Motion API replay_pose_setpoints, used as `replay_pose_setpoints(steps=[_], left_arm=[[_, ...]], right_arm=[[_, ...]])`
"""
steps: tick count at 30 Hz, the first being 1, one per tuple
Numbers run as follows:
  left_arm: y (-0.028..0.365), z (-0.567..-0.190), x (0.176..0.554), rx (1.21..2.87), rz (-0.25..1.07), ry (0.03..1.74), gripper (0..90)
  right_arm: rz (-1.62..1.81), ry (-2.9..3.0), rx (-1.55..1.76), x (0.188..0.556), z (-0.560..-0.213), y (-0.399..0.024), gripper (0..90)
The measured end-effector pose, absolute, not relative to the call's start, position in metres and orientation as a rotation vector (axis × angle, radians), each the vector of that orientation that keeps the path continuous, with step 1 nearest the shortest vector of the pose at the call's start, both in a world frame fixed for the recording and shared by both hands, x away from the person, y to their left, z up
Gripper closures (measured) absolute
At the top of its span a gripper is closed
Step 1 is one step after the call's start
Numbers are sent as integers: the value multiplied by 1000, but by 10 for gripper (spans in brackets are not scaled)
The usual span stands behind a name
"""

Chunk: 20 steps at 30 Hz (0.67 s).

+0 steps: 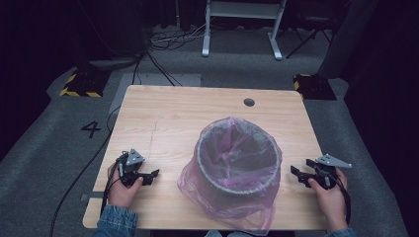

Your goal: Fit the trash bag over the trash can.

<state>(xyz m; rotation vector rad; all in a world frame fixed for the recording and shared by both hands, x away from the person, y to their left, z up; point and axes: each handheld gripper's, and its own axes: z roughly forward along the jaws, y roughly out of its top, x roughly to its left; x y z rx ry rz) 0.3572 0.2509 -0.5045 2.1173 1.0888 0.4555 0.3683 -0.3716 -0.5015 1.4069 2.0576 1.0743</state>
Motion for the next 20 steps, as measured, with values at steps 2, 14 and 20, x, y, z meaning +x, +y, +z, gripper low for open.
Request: replay_pose_setpoints(steps=[2,14,20], left_arm=[[251,-504,357,2117,456,1089,207],[250,-505,361,2118,448,1093,180],[250,-505,361,2118,452,1096,177]], right_arm=[[992,2078,1447,374,-503,-371,168],[900,2171,1376,397,-505,-368,0],[913,2201,1345,400,-505,-366,0]])
